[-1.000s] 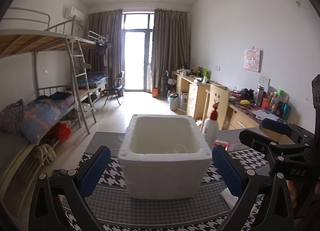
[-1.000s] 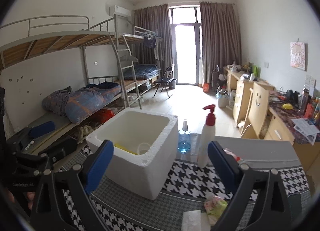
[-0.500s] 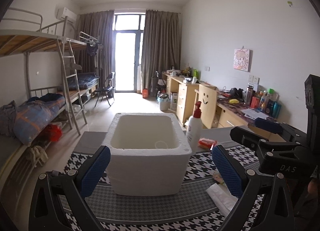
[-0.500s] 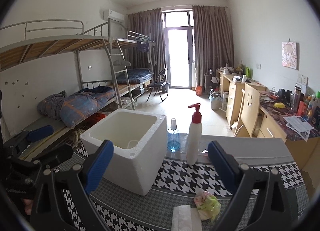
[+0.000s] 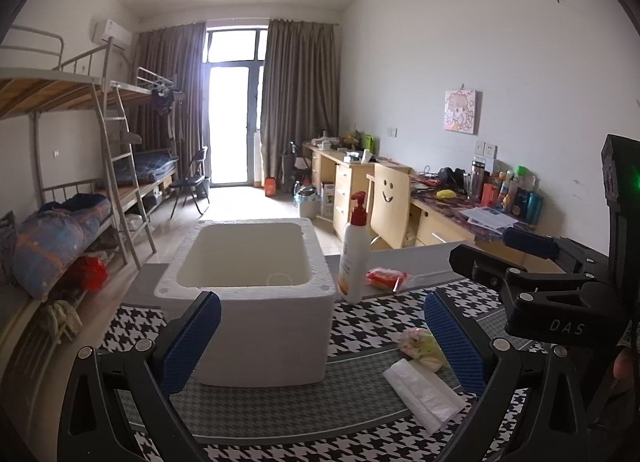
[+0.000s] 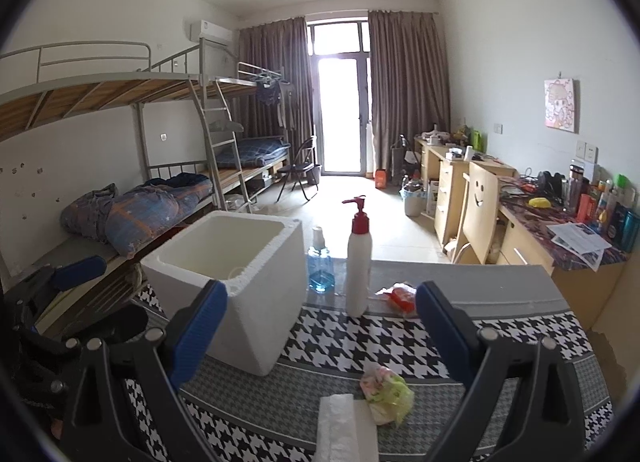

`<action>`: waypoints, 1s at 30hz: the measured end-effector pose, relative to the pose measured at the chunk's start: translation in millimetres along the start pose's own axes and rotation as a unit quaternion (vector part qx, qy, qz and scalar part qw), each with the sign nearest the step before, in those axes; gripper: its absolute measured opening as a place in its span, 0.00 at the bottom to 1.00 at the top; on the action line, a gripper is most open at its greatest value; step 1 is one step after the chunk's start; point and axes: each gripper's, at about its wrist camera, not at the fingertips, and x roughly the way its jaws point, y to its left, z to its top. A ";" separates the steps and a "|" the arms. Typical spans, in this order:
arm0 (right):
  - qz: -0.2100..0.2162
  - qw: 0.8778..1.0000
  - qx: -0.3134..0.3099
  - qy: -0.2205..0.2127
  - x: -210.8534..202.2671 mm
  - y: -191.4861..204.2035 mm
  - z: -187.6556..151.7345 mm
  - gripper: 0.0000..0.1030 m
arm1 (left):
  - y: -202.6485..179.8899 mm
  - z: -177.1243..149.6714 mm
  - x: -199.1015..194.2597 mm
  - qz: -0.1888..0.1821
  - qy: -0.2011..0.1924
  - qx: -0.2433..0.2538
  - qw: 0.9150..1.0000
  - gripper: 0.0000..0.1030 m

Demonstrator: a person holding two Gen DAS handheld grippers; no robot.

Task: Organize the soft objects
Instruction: 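Withdraw both tools from the box toward the tissue pack and bag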

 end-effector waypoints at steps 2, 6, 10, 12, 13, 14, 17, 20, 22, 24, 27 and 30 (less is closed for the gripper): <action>-0.013 1.000 -0.002 0.000 -2.3 -2.7 -2.9 0.94 | -2.6 -2.6 0.5 -0.001 0.001 -0.001 1.000 0.99; -0.024 1.000 0.002 -0.001 -7.3 -9.3 -8.4 0.94 | -8.0 -8.4 1.6 -0.005 0.002 0.000 1.000 0.99; -0.029 1.000 0.008 0.003 -9.0 -14.3 -14.3 0.94 | -11.4 -10.9 1.8 -0.006 0.002 0.004 1.000 0.99; -0.032 0.999 0.009 0.005 -10.1 -15.2 -16.8 0.94 | -14.4 -12.2 1.8 -0.010 0.003 0.005 1.000 0.99; -0.034 0.999 0.009 0.005 -10.7 -15.7 -17.8 0.94 | -16.6 -12.5 2.4 -0.011 0.003 0.007 1.000 0.99; -0.037 0.999 0.009 0.004 -11.5 -16.2 -18.7 0.94 | -18.1 -13.3 2.2 -0.012 0.003 0.010 1.000 0.99; -0.041 0.999 0.012 0.006 -12.5 -20.4 -21.4 0.94 | -23.8 -17.7 2.9 -0.016 0.005 0.013 1.000 0.99; -0.046 0.999 0.016 0.007 -13.9 -25.9 -25.6 0.94 | -26.5 -20.9 6.0 -0.022 0.013 0.010 1.000 0.99; -0.048 0.999 0.015 0.011 -14.6 -29.1 -28.2 0.94 | -28.1 -22.7 7.2 -0.025 0.016 0.009 1.000 0.99; -0.051 0.998 0.017 0.013 -14.5 -32.0 -30.4 0.94 | -29.5 -24.9 8.0 -0.027 0.019 0.008 0.999 0.99; -0.053 0.998 0.020 0.018 -14.0 -35.3 -34.3 0.94 | -31.1 -26.1 10.8 -0.028 0.025 0.009 0.999 0.99; -0.054 0.998 0.024 0.024 -11.9 -38.6 -37.4 0.94 | -33.7 -29.5 12.9 -0.031 0.029 0.010 0.999 0.99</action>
